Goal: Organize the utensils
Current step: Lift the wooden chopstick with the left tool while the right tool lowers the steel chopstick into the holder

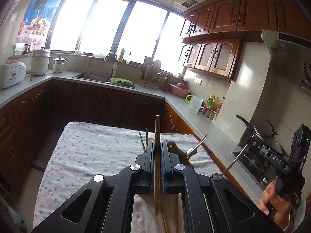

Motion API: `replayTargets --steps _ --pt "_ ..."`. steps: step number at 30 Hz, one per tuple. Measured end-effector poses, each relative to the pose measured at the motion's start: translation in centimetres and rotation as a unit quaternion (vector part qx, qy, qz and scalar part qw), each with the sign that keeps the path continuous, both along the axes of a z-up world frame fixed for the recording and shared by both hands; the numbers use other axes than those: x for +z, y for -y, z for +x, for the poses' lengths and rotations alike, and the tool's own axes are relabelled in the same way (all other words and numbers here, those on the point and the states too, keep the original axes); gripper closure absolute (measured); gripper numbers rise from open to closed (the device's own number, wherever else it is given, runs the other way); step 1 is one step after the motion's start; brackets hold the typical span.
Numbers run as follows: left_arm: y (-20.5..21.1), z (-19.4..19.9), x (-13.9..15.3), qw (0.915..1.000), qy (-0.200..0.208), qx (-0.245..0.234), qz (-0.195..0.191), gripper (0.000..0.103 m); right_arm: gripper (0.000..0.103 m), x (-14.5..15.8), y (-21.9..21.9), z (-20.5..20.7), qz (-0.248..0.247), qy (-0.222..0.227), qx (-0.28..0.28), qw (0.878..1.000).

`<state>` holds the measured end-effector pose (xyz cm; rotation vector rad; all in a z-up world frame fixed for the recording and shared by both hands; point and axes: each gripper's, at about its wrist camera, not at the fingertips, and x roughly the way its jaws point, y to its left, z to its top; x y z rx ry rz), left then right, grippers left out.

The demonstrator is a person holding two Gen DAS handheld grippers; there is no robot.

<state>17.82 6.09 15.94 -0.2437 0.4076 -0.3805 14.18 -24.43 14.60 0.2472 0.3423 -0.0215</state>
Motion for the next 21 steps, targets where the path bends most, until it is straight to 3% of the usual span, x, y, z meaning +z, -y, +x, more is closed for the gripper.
replayTargets --steps 5,10,21 --pt "0.9 2.0 1.6 0.9995 0.03 0.006 -0.004 0.099 0.099 1.7 0.7 1.8 0.007 0.026 -0.01 1.0" --pt "1.9 4.8 1.1 0.999 0.036 0.02 -0.017 0.099 0.099 2.8 1.3 3.9 0.01 0.045 -0.016 0.999" --pt "5.0 9.1 -4.6 0.9983 0.045 0.037 -0.008 0.099 0.099 0.2 1.7 7.2 0.007 0.044 -0.02 0.999"
